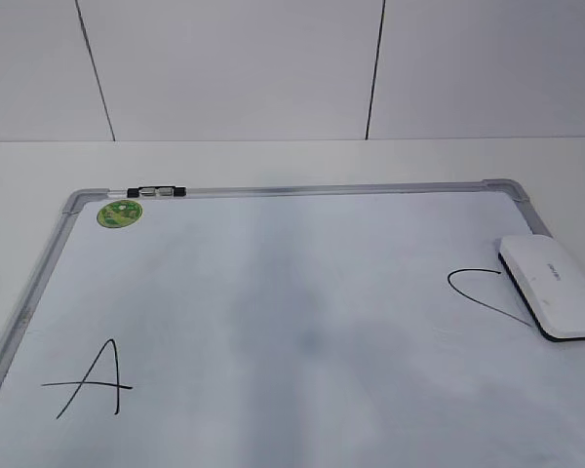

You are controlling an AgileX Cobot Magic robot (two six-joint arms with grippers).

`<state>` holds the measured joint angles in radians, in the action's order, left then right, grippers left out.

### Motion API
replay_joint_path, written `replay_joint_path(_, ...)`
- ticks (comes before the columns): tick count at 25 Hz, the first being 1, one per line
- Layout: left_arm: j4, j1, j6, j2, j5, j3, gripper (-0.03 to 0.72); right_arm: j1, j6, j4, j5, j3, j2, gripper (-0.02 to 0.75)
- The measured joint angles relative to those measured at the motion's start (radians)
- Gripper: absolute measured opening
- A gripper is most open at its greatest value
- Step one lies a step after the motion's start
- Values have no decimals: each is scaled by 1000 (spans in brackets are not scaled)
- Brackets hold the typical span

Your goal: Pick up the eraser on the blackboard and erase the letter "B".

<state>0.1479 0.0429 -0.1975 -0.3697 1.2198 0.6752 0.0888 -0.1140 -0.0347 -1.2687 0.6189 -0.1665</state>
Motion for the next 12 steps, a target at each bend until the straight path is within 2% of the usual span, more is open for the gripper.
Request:
replay_joint_path(7, 25, 0, -2, 140, -40, -67, 190, 0, -2, 8, -2, -82, 131, 587)
replay_joint_path(12, 32, 0, -2, 225, -75, -134, 190, 0, -2, 23, -1, -85, 182, 587)
